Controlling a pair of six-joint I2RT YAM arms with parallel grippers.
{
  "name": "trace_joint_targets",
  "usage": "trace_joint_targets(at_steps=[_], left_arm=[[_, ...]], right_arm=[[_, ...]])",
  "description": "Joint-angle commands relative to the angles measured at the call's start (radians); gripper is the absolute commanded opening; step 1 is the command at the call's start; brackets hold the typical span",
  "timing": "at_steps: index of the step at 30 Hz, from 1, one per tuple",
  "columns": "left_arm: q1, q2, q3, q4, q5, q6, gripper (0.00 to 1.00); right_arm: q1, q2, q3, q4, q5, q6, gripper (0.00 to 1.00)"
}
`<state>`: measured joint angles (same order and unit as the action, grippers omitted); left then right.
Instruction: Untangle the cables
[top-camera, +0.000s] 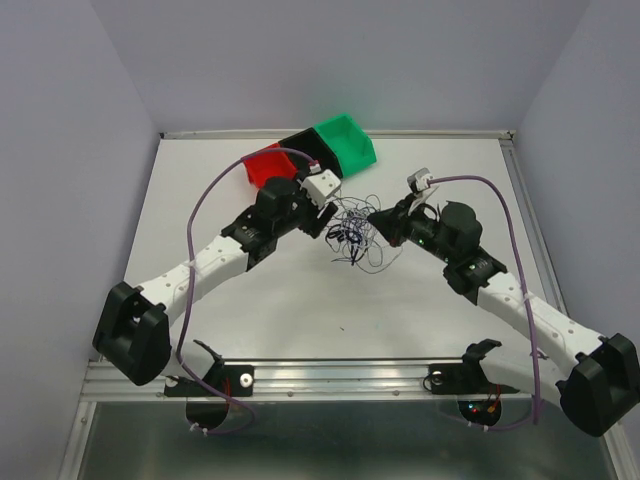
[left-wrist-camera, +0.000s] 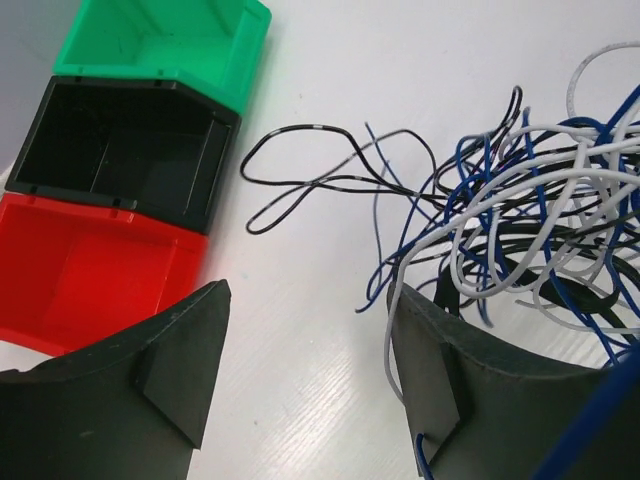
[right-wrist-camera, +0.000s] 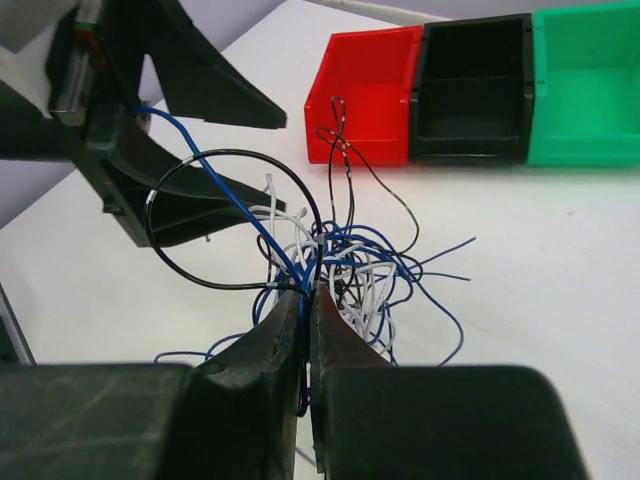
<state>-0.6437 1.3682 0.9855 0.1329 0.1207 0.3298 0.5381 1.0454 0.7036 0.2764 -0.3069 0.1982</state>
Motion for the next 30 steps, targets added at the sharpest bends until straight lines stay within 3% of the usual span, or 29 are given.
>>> trace_joint_targets(at_steps=[1,3,4,10,17,25,30], left_arm=[[0.036,-0.112,-0.018,0.088,0.052,-0.046,0.76],[0.09,-0.129,-0.024,0.089,0.187,-0.075,0.76],[0.105,-0.129,-0.016,0.07,0.327,-0.078,0.76],[0.122,-0.049,0.027,0.007,0.607,-0.097,0.76],[0.108,-0.012,0.016,0.037,0.741,-0.103,0.69],[0.099,0.074,0.031,0.137,0.783,-0.176,0.69],[0.072,0.118,0.035,0.191,0.728,-0.198,0.69]], right_arm=[[0.003,-0.047,-0.012,0.012,0.103,0.029,0.0],[0.002,-0.054,-0.013,0.009,0.118,0.027,0.01],[0.003,-0.056,-0.013,0.01,0.12,0.03,0.01],[0.002,-0.074,-0.015,0.017,0.082,0.033,0.01],[0.003,-0.099,-0.029,0.053,0.06,0.066,0.0],[0.003,-0.082,-0.038,0.098,-0.011,0.092,0.01],[0.003,-0.059,-0.038,0.119,-0.046,0.102,0.01]])
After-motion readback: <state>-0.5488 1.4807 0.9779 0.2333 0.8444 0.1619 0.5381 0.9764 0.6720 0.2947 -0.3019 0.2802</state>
